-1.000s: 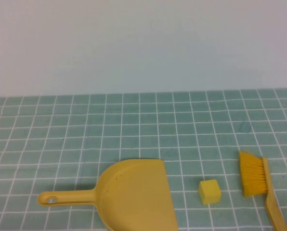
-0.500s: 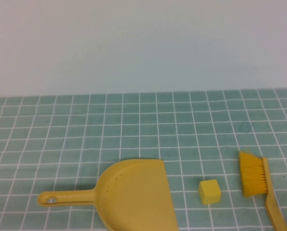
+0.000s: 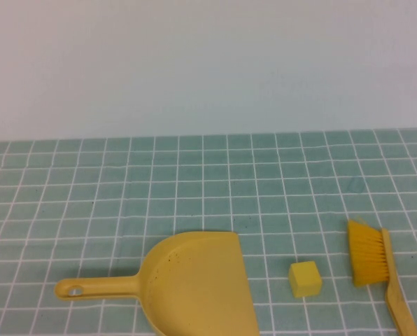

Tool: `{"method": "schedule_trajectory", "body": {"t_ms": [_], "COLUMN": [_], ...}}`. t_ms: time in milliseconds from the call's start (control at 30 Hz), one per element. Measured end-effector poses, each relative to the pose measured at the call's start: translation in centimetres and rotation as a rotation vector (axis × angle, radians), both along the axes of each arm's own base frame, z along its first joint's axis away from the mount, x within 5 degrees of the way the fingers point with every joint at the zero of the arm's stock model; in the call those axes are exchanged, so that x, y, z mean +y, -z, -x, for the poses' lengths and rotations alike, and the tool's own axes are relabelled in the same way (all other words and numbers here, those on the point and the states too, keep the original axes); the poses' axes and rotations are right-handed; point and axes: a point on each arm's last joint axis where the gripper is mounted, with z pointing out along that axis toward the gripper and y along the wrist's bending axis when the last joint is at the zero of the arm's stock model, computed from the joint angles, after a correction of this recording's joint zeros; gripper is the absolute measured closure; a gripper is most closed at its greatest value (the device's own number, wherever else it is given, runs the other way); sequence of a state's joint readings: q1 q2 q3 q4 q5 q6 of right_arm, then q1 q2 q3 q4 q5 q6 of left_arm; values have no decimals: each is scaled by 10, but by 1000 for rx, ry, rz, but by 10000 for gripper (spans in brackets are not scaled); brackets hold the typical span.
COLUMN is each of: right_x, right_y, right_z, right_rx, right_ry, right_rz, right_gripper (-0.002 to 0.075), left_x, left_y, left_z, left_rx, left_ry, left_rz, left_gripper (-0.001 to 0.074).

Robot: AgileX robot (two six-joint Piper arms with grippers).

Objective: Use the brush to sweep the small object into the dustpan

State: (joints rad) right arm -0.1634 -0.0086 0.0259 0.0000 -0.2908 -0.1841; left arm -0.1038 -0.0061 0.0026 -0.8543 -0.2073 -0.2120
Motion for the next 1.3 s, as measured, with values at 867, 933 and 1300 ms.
{"method": "schedule_trajectory", "body": {"t_ms": [867,933,1300], "right_x": [-5,-8,-7], "right_y": [-157,-149,-125], "right_z": [-30,-43,-47], "right_rx": [129,248,531], "right_ry": [-89,-52,-8], "right_rz": [-488,-488,-455], "right_gripper": [727,727,727], "left_x": [-27,-29,-31], "left_y": [-134,-129,-123], "left_z": [-10,-21,-28], "left_rx": [105,169,223], "left_ry": [211,239,276], "left_rz": [-567,-571,-594], "left_gripper": [736,736,736]}}
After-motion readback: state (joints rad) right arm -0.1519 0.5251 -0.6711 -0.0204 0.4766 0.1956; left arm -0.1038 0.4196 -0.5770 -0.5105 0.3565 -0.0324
